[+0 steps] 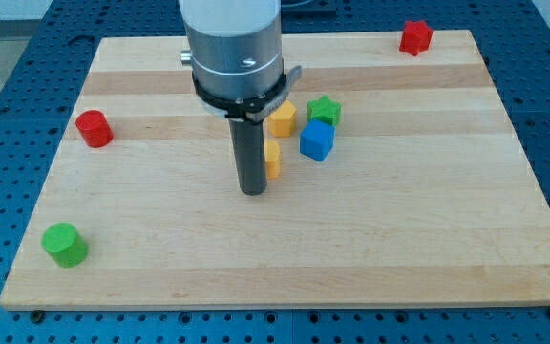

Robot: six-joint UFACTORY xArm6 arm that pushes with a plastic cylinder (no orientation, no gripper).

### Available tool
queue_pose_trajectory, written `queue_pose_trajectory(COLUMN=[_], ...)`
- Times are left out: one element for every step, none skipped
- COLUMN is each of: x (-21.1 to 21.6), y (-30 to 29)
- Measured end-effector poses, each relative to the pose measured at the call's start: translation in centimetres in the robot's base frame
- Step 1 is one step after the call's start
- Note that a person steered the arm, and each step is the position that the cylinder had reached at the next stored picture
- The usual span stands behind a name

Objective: Move the green circle towards center

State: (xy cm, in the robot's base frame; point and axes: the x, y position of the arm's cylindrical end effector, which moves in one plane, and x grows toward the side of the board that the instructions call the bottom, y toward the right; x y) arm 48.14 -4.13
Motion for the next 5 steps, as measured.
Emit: queue_pose_trajectory(x=[-1.1,-2.0,-2.9,-2.7,0.6], y=[1.4,1.5,1.5,1.5,0.6])
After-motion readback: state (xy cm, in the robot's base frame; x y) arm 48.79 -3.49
